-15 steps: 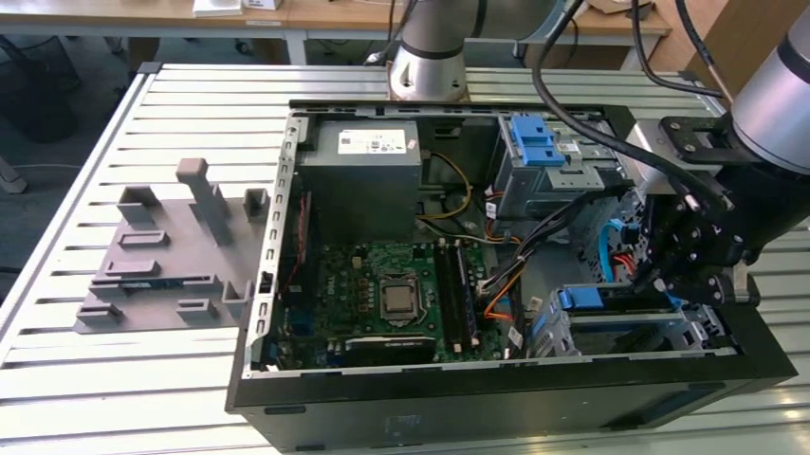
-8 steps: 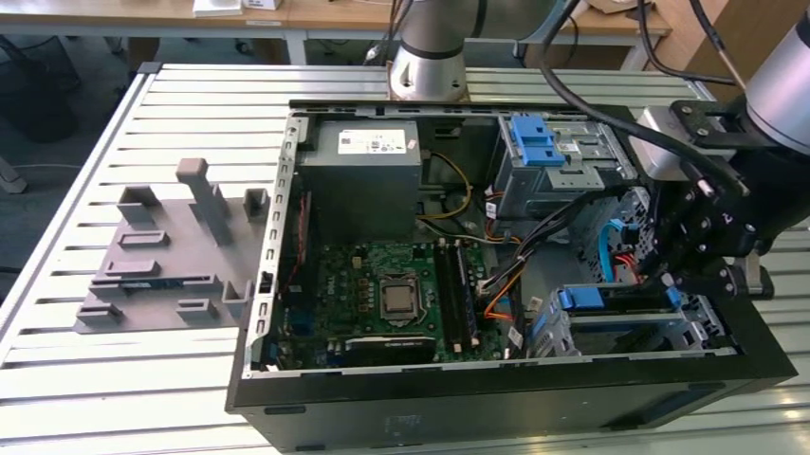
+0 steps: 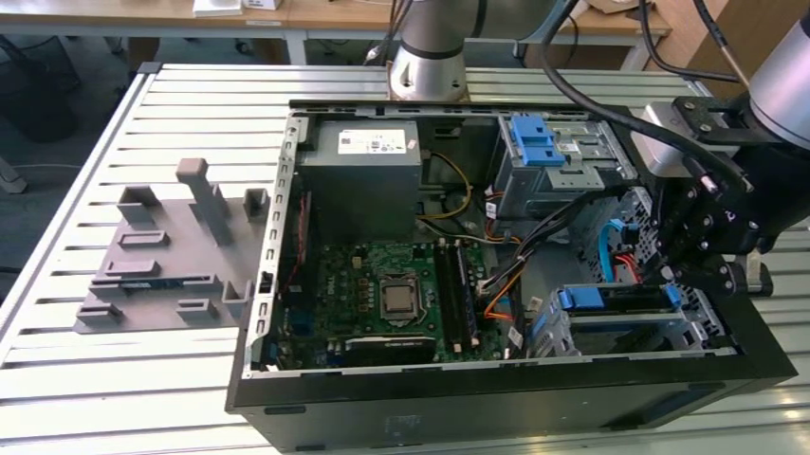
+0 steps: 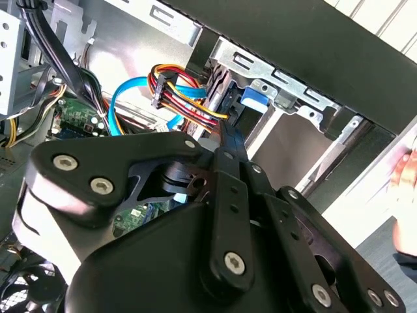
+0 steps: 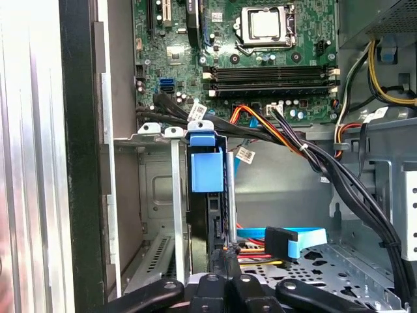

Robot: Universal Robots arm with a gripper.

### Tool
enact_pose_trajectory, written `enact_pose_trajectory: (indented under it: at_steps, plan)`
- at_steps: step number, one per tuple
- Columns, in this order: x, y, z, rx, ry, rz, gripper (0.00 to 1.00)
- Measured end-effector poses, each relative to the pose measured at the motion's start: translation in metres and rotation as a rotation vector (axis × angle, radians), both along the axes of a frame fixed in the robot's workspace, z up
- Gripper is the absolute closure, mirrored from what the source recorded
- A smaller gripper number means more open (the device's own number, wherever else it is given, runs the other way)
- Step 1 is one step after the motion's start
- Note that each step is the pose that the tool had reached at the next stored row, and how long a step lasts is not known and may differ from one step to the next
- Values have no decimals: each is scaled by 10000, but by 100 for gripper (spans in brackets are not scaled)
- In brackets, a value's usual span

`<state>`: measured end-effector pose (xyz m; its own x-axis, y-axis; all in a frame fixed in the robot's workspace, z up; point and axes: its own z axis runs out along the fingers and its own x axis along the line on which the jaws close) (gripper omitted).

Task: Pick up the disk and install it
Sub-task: 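Insert the first disk wire, then insert the second disk wire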

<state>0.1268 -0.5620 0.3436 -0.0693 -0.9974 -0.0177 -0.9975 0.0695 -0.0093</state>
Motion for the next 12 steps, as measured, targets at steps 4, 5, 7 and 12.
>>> enact_pose_trajectory:
  at_steps: [4, 5, 7, 12]
  plan:
    - [0, 0, 0, 2, 0, 0, 89]
    - [0, 0, 0, 3, 0, 0, 89]
    - [0, 0, 0, 4, -1, 1, 89]
    - [-8, 0, 0, 3, -9, 0, 89]
